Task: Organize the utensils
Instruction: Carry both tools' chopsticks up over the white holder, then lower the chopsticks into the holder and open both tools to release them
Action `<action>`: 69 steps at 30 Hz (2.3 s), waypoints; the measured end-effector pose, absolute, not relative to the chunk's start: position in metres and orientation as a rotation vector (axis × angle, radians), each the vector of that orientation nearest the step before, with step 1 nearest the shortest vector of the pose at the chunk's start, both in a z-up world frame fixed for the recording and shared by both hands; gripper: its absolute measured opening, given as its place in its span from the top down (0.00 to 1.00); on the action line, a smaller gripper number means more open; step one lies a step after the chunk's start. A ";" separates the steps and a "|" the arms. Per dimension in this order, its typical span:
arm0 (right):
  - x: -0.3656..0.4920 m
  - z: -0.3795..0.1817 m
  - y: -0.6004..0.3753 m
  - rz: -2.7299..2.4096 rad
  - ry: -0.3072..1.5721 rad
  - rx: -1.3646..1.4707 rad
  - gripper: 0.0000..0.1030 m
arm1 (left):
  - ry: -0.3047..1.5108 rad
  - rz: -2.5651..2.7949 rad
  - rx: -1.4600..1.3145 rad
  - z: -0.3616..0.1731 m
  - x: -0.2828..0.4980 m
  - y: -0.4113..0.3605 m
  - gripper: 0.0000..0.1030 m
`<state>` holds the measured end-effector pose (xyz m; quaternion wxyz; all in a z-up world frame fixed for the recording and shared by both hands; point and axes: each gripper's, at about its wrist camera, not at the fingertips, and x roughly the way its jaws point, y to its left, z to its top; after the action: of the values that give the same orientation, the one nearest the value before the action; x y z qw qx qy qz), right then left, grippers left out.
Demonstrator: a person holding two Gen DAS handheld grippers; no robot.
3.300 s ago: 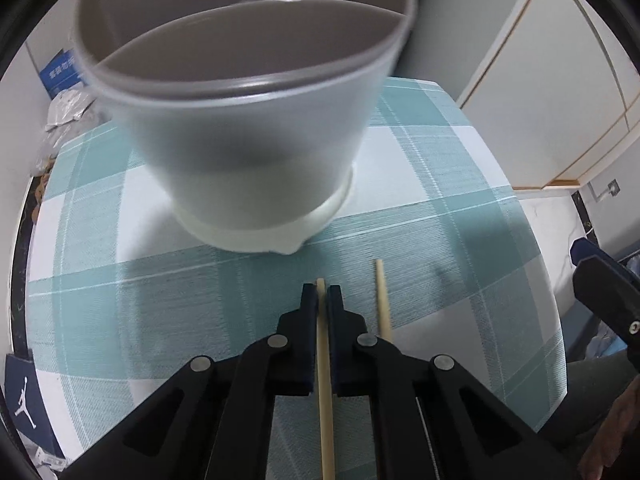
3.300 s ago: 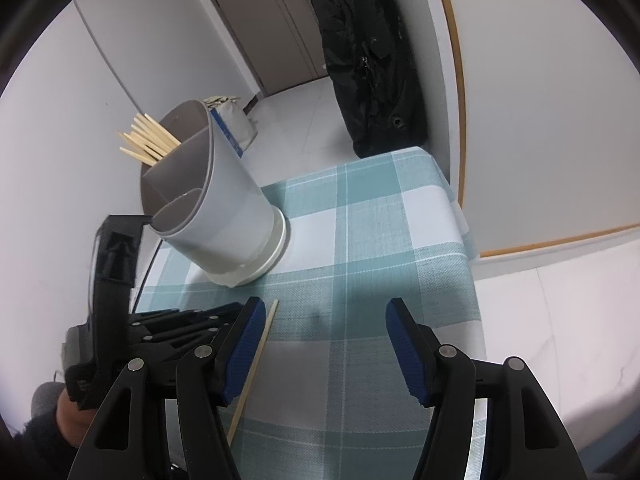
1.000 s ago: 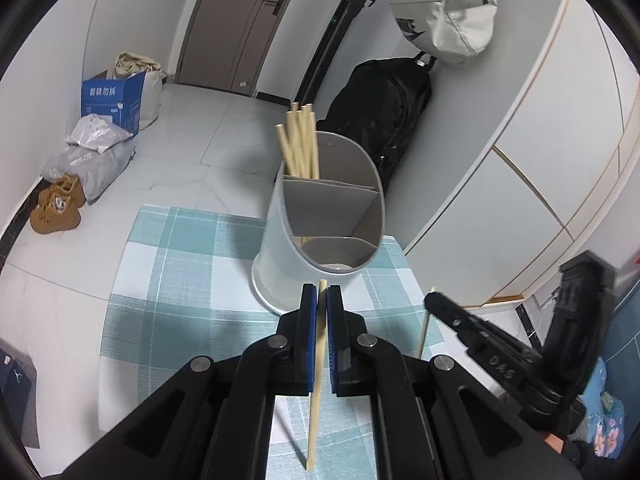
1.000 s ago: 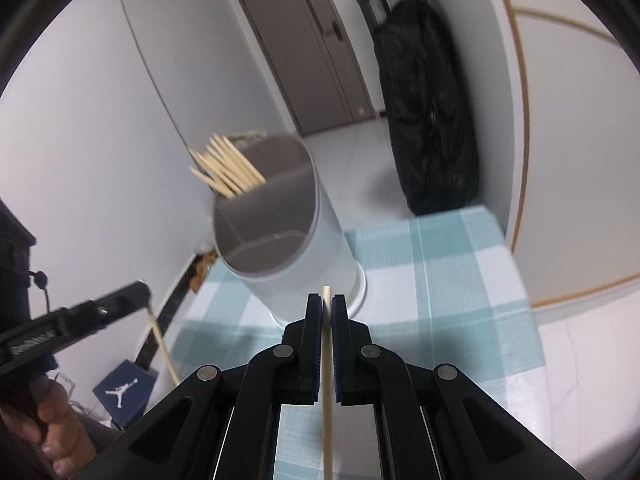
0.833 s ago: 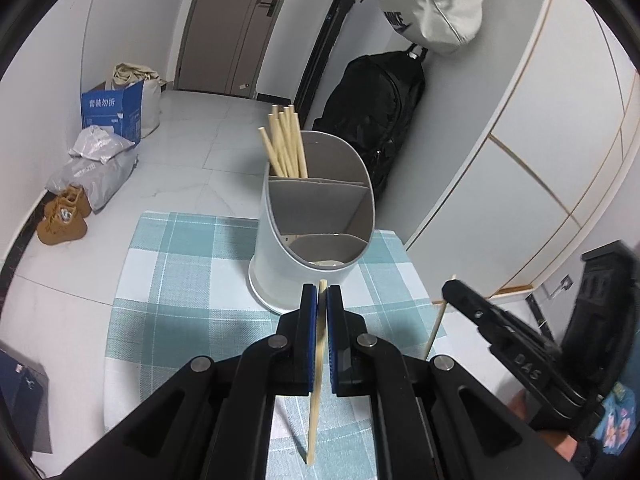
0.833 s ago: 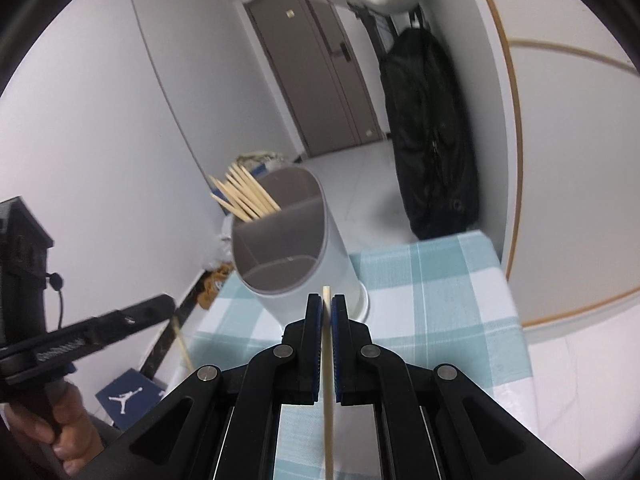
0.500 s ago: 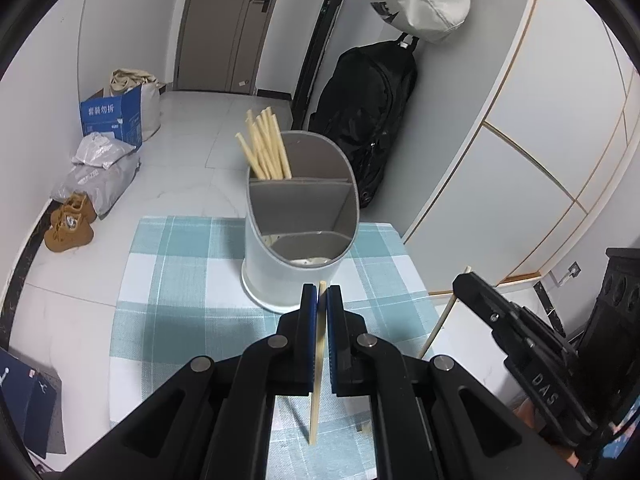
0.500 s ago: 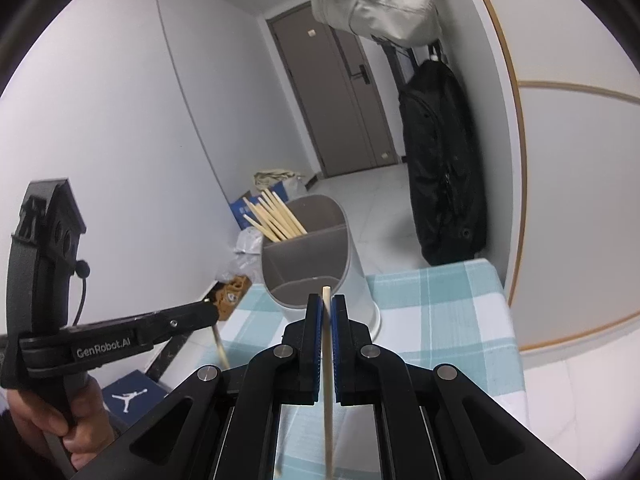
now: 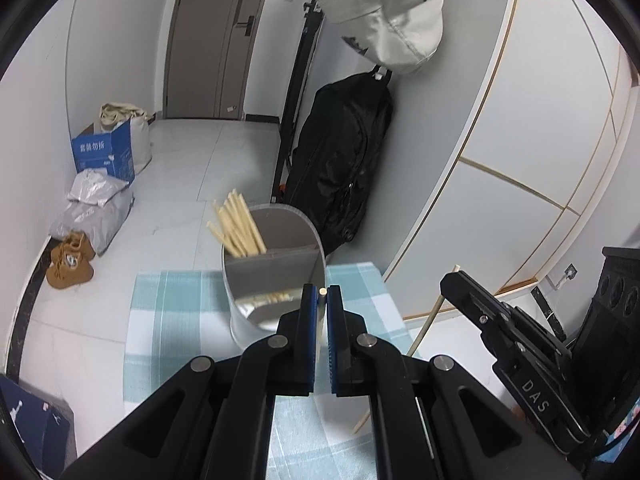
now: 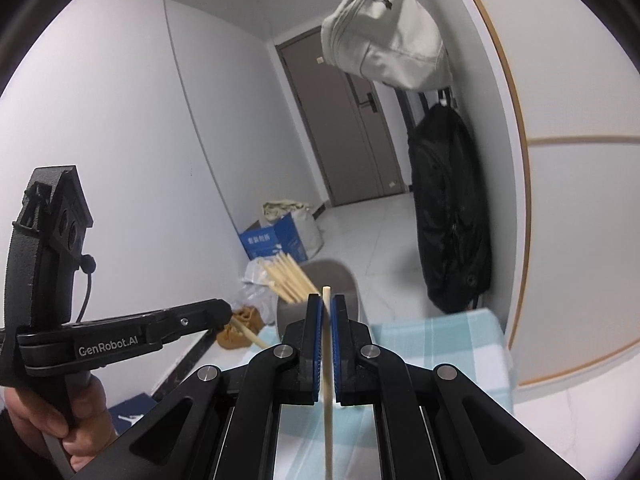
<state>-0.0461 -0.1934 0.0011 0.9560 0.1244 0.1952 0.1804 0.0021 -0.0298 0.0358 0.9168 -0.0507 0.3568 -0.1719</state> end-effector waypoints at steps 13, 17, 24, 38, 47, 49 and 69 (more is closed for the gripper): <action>-0.007 0.077 -0.195 0.389 0.302 0.197 0.96 | 0.688 -0.429 -0.156 0.094 0.028 -0.031 0.99; 0.012 0.098 -0.189 0.397 0.275 0.174 0.96 | 0.656 -0.427 -0.154 0.112 0.043 -0.032 0.99; 0.046 0.117 -0.175 0.412 0.249 0.137 0.96 | 0.623 -0.404 -0.144 0.125 0.065 -0.025 0.99; 0.109 0.093 -0.148 0.458 0.286 0.094 0.96 | 0.671 -0.341 -0.191 0.091 0.115 0.002 0.99; 0.133 0.063 -0.135 0.501 0.304 0.051 0.96 | 0.723 -0.319 -0.200 0.062 0.131 0.009 0.99; 0.134 0.056 -0.131 0.506 0.309 0.035 0.96 | 0.732 -0.325 -0.215 0.057 0.132 0.012 0.99; 0.141 0.007 -0.124 0.584 0.543 0.035 0.93 | 0.846 -0.323 -0.271 0.035 0.138 0.026 0.85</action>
<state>0.1413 -0.1241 0.0070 0.9215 0.0169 0.2642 0.2841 0.1377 0.0260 0.0352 0.8905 -0.1303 0.4073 -0.1557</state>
